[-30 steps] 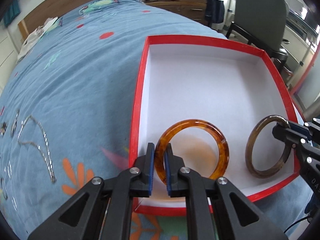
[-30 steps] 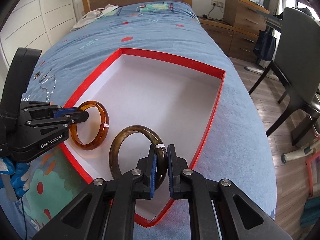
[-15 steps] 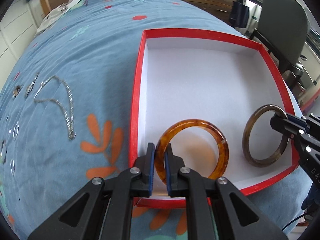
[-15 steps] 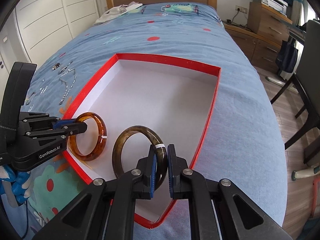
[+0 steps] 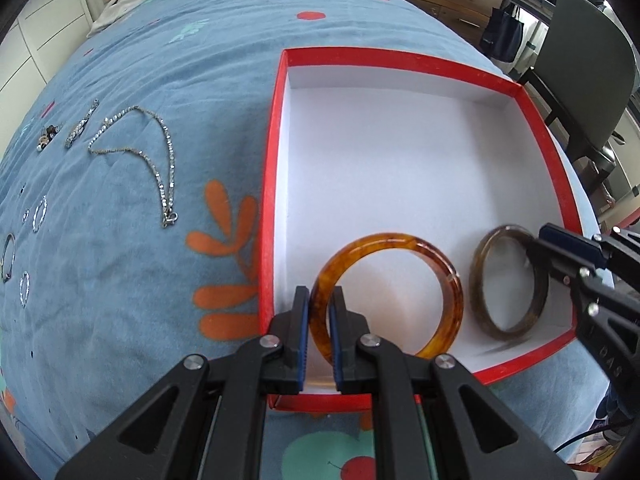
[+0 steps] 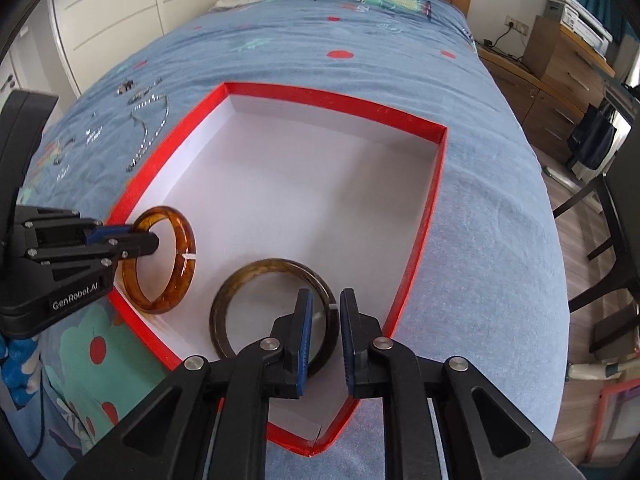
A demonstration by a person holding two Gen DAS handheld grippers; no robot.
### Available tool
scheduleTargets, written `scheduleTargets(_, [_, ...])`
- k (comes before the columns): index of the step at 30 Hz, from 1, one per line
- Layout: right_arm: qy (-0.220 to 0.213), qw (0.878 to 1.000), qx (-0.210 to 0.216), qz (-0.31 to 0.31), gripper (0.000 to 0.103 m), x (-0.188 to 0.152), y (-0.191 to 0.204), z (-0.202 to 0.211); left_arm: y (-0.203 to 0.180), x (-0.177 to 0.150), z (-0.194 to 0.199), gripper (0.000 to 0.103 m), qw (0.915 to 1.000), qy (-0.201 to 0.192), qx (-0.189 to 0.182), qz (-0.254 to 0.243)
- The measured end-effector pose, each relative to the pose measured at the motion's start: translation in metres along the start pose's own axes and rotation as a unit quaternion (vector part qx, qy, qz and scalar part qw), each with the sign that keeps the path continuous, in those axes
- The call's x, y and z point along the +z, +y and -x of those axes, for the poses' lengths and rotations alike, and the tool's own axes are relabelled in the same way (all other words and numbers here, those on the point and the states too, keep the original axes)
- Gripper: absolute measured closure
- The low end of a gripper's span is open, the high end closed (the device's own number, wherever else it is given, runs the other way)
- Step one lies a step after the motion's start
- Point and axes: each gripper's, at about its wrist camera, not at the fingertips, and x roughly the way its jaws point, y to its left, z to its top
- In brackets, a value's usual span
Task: Organize jewelry
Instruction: 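Open both grippers to release the bangles inside the box, then withdraw, then move both grippers toward the silver bangle and twisted silver hoop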
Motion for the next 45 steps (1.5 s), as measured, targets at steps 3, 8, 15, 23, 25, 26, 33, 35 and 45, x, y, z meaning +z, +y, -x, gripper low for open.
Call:
scheduleTargets(3, [0.011,1.000,-0.004,0.011,0.079,0.000,0.006,0.001,0.000,0.000,0.001,0.092,1.0000,0.001,-0.002,-0.001])
scheduleTargets(8, [-0.001,1.000,-0.010,0.009,0.057,-0.004,0.014,0.018,0.003,0.000,0.007,0.090,0.9997,-0.007,-0.024,-0.006])
scheduleTargets(15, [-0.037,0.997,-0.045,-0.042,0.042,-0.019,0.008,0.063,0.007,-0.001,0.034,0.076,0.9968,-0.022,-0.075,-0.011])
scheduleTargets(23, [-0.082,0.987,-0.079,-0.113,0.038,-0.049,0.015,0.135,0.040,-0.021,0.119,0.070,0.9914,-0.096,-0.088,-0.014])
scheduleTargets(25, [-0.098,0.984,-0.081,-0.123,0.038,-0.054,0.026,0.153,0.059,-0.030,0.141,0.070,0.9898,-0.117,-0.080,-0.010])
scheduleTargets(26, [-0.105,0.983,-0.082,-0.126,0.038,-0.054,0.032,0.160,0.068,-0.035,0.151,0.070,0.9888,-0.128,-0.076,-0.008])
scheduleTargets(33, [-0.183,0.974,-0.051,-0.127,0.038,-0.050,0.094,0.212,0.147,-0.078,0.213,0.070,0.9832,-0.181,-0.027,-0.005])
scheduleTargets(35, [-0.200,0.971,-0.042,-0.120,0.038,-0.045,0.113,0.222,0.175,-0.095,0.229,0.070,0.9816,-0.191,-0.006,0.001])
scheduleTargets(45, [-0.244,0.965,0.004,-0.096,0.043,-0.032,0.188,0.249,0.320,-0.174,0.279,0.070,0.9695,-0.229,0.051,0.070])
